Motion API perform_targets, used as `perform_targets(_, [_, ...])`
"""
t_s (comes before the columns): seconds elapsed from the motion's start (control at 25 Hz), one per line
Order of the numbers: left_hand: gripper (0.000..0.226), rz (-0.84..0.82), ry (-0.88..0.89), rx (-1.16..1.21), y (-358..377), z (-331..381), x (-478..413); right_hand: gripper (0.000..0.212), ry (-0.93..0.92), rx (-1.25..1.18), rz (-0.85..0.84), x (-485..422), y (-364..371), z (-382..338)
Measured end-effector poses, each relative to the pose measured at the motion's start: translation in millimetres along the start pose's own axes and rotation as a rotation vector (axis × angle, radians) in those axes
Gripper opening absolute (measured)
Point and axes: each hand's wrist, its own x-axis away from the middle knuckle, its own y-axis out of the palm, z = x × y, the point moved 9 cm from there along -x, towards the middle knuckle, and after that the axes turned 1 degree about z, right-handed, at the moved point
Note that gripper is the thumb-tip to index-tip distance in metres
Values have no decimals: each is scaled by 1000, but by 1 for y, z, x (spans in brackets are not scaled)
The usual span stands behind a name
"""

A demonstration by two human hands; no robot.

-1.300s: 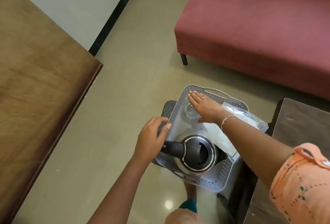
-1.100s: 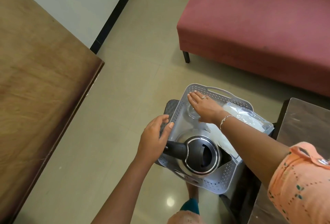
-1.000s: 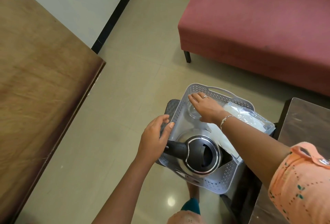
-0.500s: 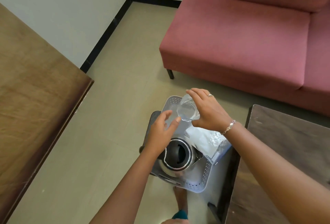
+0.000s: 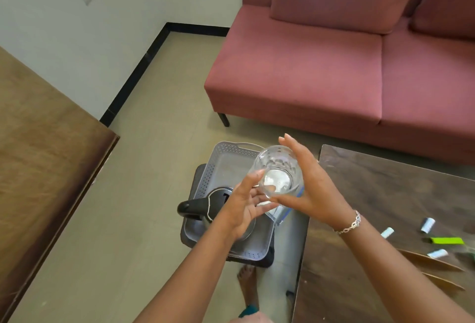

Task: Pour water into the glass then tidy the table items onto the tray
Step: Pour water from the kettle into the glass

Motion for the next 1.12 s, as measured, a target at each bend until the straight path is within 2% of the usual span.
perform_targets(0.12, [72, -45, -20, -28, 15, -19, 15, 114, 127, -251, 32, 41, 2, 18])
perform_targets(0.2, [76, -75, -41, -35, 25, -28, 24, 110, 166, -351, 30, 60, 4, 23])
perform_targets(0.36, [72, -119, -69, -116, 38, -44, 39, 90, 176, -386, 114, 79, -2, 28])
perform_targets(0.48, [90, -113, -10, -278, 39, -39, 46, 91, 161, -391, 170, 89, -7, 28])
perform_targets(0.56, [95, 15, 153, -457, 18, -16, 47, 96, 171, -403, 172, 94, -8, 33])
perform_targets(0.64, [77, 276, 399, -618, -25, 20, 54, 101, 191, -416, 150, 98, -7, 37])
perform_targets(0.72, [63, 439, 505, -772, -72, 42, 59, 103, 224, -425, 126, 101, -5, 41])
perform_targets(0.76, [64, 437, 453, -893, -92, 42, 54, 104, 244, -430, 118, 103, -4, 42])
perform_targets(0.88, [76, 229, 65, -1271, -138, 12, 25, 107, 275, -438, 111, 104, -3, 43])
perform_targets(0.92, [80, 204, -4, -1357, -149, 6, 18, 108, 279, -442, 111, 104, -2, 44])
perform_targets(1.04, [83, 250, -54, -1513, -173, -2, 0, 104, 279, -439, 116, 103, 2, 46])
perform_targets(1.12, [74, 281, -92, -1536, -184, -11, -8, 101, 277, -436, 118, 102, 4, 48])
